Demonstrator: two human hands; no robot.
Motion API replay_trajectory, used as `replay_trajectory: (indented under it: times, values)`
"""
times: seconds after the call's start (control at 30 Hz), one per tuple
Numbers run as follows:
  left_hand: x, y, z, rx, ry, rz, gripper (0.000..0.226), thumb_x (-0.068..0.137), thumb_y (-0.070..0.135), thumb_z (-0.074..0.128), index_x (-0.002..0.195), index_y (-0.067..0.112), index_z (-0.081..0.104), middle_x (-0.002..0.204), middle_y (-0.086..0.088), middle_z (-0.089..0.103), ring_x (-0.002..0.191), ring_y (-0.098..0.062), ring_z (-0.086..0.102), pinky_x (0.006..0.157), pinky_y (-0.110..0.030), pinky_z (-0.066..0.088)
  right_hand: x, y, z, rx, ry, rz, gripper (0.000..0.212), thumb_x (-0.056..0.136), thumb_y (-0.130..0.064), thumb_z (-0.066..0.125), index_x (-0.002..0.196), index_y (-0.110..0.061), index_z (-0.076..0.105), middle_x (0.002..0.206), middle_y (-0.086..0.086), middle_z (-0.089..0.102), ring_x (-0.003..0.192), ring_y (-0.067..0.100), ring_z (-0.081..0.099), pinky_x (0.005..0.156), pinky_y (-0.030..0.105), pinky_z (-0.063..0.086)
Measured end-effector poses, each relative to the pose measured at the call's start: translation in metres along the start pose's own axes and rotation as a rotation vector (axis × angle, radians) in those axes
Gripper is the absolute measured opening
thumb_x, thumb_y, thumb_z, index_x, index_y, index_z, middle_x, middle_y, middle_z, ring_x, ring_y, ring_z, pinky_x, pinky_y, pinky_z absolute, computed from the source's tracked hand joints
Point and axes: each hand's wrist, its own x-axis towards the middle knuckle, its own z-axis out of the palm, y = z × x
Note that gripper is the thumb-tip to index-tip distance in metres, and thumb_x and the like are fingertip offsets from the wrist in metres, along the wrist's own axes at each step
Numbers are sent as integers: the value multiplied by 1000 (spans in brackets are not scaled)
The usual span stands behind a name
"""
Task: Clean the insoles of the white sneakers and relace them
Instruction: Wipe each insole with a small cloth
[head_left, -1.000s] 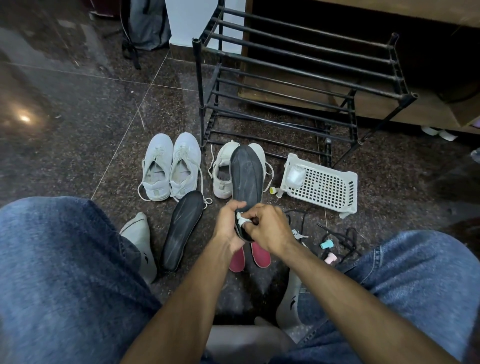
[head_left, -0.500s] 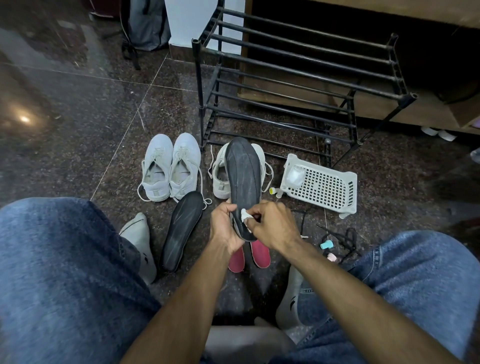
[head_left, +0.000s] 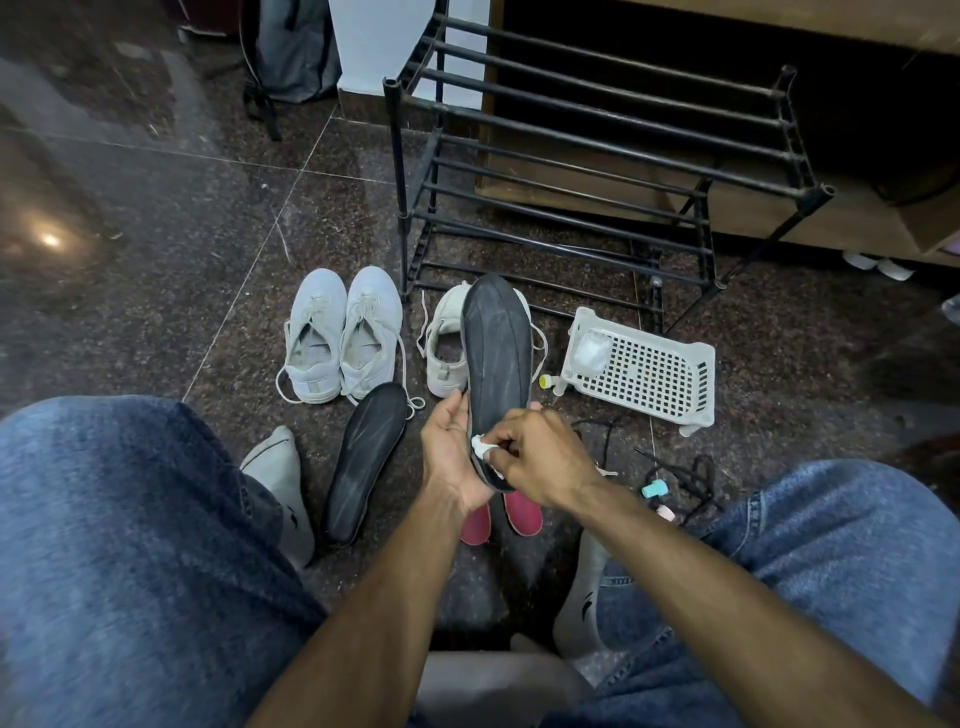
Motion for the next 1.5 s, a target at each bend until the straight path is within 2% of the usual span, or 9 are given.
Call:
replay_trajectory:
  times: [0.3, 0.47, 0.57, 0.73, 0.93, 1.03, 1.2, 1.37, 1.5]
  values:
    - [3, -11, -9, 17, -61, -80, 54, 96, 47, 39, 107, 7, 74, 110, -17, 70, 100, -30, 67, 97, -44, 46, 20, -1, -9, -44, 134, 88, 21, 90, -22, 63, 108, -18, 73, 108, 0, 68, 98, 22, 63, 89, 33, 50]
    - [10, 0, -7, 5, -51, -38, 61, 90, 49, 44, 136, 11, 55, 132, -24, 57, 111, -38, 61, 95, -47, 49, -1, -3, 2, 147, 31, 66, 13, 81, -14, 69, 91, -17, 77, 91, -3, 74, 80, 13, 66, 89, 32, 52]
    - [9, -6, -4, -14, -55, -57, 54, 91, 47, 46, 130, 13, 59, 123, -18, 64, 104, -33, 65, 90, -44, 51, 1, 0, -3, 97, 52, 51, 13, 83, -17, 66, 91, -20, 77, 91, -4, 73, 83, 15, 66, 85, 32, 53]
    - [5, -5, -3, -15, -97, -76, 53, 94, 49, 40, 122, 9, 63, 116, -15, 67, 107, -30, 63, 96, -44, 47, 21, -1, -14, -46, 160, 89, 20, 88, -21, 61, 104, -20, 73, 105, -1, 68, 96, 20, 63, 85, 29, 49]
    - [3, 1, -3, 74, -46, -43, 60, 93, 52, 40, 132, 9, 57, 109, -20, 69, 91, -32, 69, 80, -38, 56, -14, -6, -4, 27, -57, -10, 17, 86, -16, 64, 98, -15, 75, 97, -1, 70, 93, 19, 64, 95, 38, 48]
    - [3, -7, 0, 26, -55, -73, 58, 93, 51, 42, 129, 8, 60, 119, -18, 64, 103, -31, 63, 101, -43, 45, -5, 1, -11, -82, 35, 1, 18, 88, -19, 61, 101, -18, 74, 100, -2, 67, 94, 22, 63, 88, 31, 48]
    - [5, -7, -4, 4, -90, -86, 56, 92, 50, 41, 126, 10, 62, 124, -15, 63, 120, -31, 54, 113, -45, 32, 14, -2, -15, -169, 114, 77, 21, 90, -23, 57, 105, -18, 71, 110, 1, 65, 99, 27, 62, 85, 35, 49]
    - [6, 4, -4, 80, -38, 12, 48, 86, 32, 56, 124, 4, 63, 111, -18, 67, 88, -30, 67, 83, -37, 56, -17, -15, -5, -100, -48, 1, 20, 86, -19, 59, 99, -20, 75, 102, -1, 68, 95, 25, 64, 85, 34, 52]
    - [6, -4, 3, 108, -24, -74, 34, 82, 23, 61, 106, 1, 70, 105, -16, 67, 92, -28, 64, 101, -40, 44, -8, -7, -15, -225, -6, 17, 23, 90, -21, 54, 105, -21, 72, 108, 0, 64, 97, 25, 62, 89, 40, 52]
